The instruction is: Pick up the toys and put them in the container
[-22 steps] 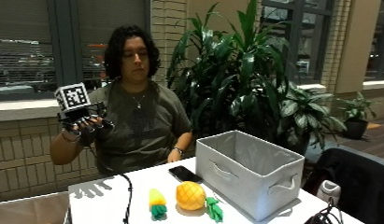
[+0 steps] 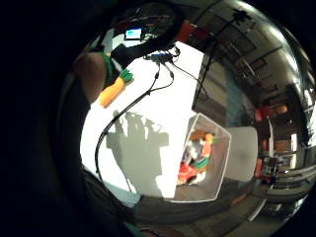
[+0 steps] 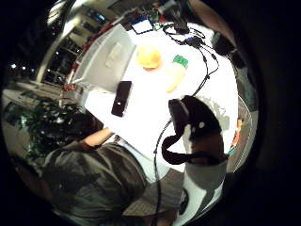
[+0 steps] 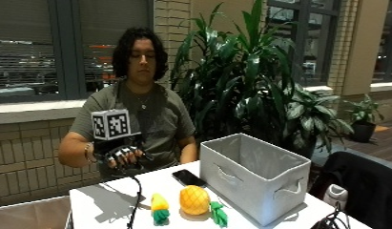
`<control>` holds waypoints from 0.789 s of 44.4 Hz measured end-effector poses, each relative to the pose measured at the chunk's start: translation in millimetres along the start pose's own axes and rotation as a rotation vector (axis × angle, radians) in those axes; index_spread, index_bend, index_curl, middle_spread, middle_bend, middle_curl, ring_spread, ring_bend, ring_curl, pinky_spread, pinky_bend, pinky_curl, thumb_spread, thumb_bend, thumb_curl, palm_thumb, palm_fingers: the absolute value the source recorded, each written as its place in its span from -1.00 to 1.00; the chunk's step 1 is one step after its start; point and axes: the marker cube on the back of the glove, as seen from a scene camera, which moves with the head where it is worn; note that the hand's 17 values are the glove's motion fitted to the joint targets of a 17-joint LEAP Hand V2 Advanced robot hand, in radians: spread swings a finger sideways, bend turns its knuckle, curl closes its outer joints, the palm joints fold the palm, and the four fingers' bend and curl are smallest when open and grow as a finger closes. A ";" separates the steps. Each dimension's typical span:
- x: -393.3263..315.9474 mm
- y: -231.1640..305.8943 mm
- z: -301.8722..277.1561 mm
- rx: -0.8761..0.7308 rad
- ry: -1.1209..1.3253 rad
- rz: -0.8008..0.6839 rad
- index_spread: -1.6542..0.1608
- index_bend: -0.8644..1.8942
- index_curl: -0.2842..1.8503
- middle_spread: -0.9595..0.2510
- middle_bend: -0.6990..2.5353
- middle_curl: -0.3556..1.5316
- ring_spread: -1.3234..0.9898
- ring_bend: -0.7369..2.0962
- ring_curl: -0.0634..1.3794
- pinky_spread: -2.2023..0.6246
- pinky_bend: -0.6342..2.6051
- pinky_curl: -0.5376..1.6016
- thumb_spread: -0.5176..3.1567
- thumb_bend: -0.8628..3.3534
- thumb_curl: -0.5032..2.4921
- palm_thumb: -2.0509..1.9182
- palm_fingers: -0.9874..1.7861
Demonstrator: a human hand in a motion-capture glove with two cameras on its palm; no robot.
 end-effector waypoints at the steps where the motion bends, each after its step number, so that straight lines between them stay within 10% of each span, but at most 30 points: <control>1: -4.5 0.2 8.7 0.002 0.007 -0.010 0.40 -0.40 -0.70 0.18 -0.26 -0.38 -0.16 0.04 -0.61 0.48 -0.25 -0.29 0.05 -0.51 -0.57 0.14 0.17; 17: -21.8 -76.8 106.9 -0.220 0.309 -0.218 0.31 -0.35 -0.75 -0.29 0.28 0.04 -0.30 0.71 -0.02 0.27 0.19 0.00 0.07 -0.49 -0.53 0.21 0.11; 35: -138.2 -114.4 -71.8 0.384 0.011 -0.297 0.34 0.12 -0.51 -0.46 0.48 0.39 -0.42 0.77 0.24 0.23 0.23 0.10 0.02 -0.54 -0.53 0.16 0.23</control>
